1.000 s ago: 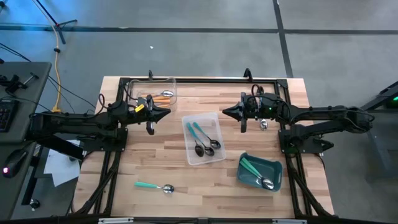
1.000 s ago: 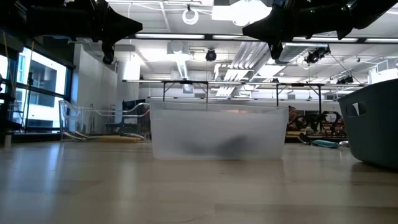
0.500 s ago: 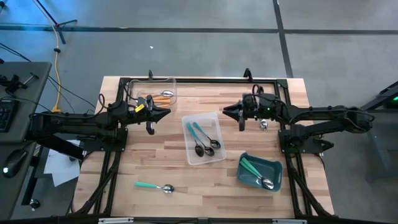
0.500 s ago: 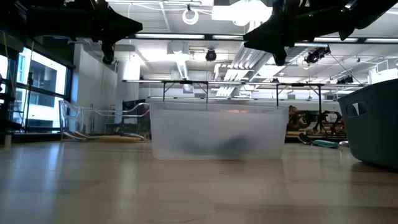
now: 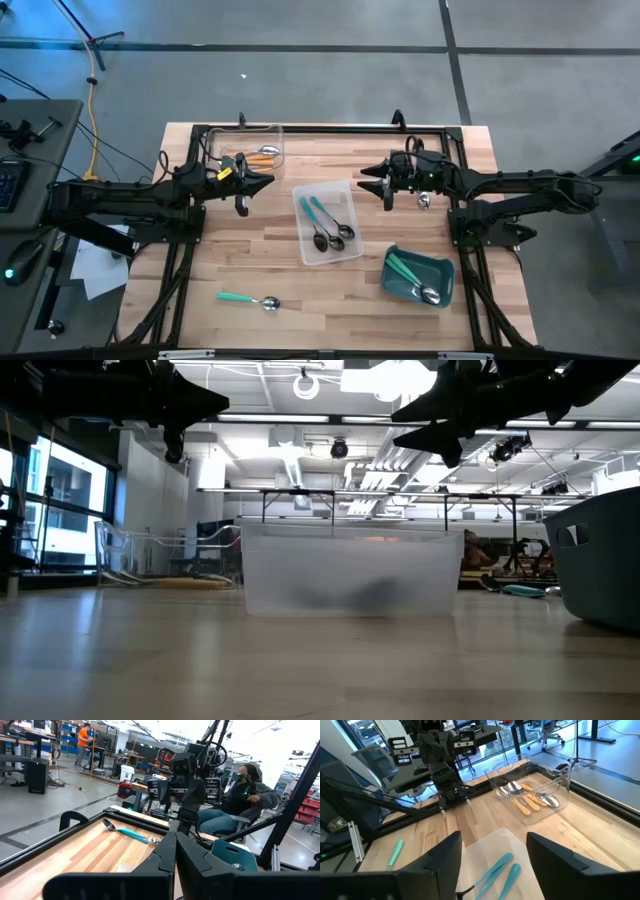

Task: Sort silverware by color (type)
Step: Put the light blue spoon into the blue bin

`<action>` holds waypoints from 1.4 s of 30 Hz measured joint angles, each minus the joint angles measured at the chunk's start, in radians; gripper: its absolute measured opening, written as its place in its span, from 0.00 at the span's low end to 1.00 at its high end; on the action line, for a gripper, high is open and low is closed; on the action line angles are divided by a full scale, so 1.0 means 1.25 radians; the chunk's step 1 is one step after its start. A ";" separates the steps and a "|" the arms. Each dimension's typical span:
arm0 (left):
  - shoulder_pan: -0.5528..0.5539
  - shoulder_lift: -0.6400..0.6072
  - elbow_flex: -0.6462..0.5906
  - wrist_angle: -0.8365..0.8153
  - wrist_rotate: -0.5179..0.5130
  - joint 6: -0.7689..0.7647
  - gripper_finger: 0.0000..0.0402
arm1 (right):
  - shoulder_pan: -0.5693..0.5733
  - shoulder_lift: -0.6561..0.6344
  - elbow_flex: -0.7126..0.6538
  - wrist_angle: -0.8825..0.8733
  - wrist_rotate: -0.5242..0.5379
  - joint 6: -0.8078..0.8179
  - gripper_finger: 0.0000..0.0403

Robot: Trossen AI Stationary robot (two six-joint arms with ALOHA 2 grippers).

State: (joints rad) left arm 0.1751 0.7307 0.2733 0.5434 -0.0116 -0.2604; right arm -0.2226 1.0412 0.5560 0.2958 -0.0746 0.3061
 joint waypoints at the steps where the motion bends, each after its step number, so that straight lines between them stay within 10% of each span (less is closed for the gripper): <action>1: 0.000 0.000 0.000 0.000 0.000 0.000 0.00 | 0.000 0.000 0.000 0.000 0.000 0.000 0.52; 11: 0.000 0.000 0.000 0.000 0.000 0.000 0.00 | 0.000 0.000 0.019 -0.030 0.018 0.029 0.52; 18: 0.001 0.000 0.000 0.000 0.000 0.000 0.00 | -0.028 0.000 0.218 -0.488 0.285 0.069 0.52; 25: 0.001 0.000 0.000 0.000 0.000 0.000 0.00 | -0.150 -0.001 0.299 -0.706 0.305 0.102 0.52; 42: 0.001 0.000 0.000 -0.001 0.000 0.001 0.00 | -0.348 0.000 -0.012 -0.747 0.265 0.415 0.52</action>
State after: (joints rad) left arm 0.1764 0.7309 0.2733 0.5419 -0.0116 -0.2596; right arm -0.6579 1.0416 0.5409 -0.6382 0.2567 0.8251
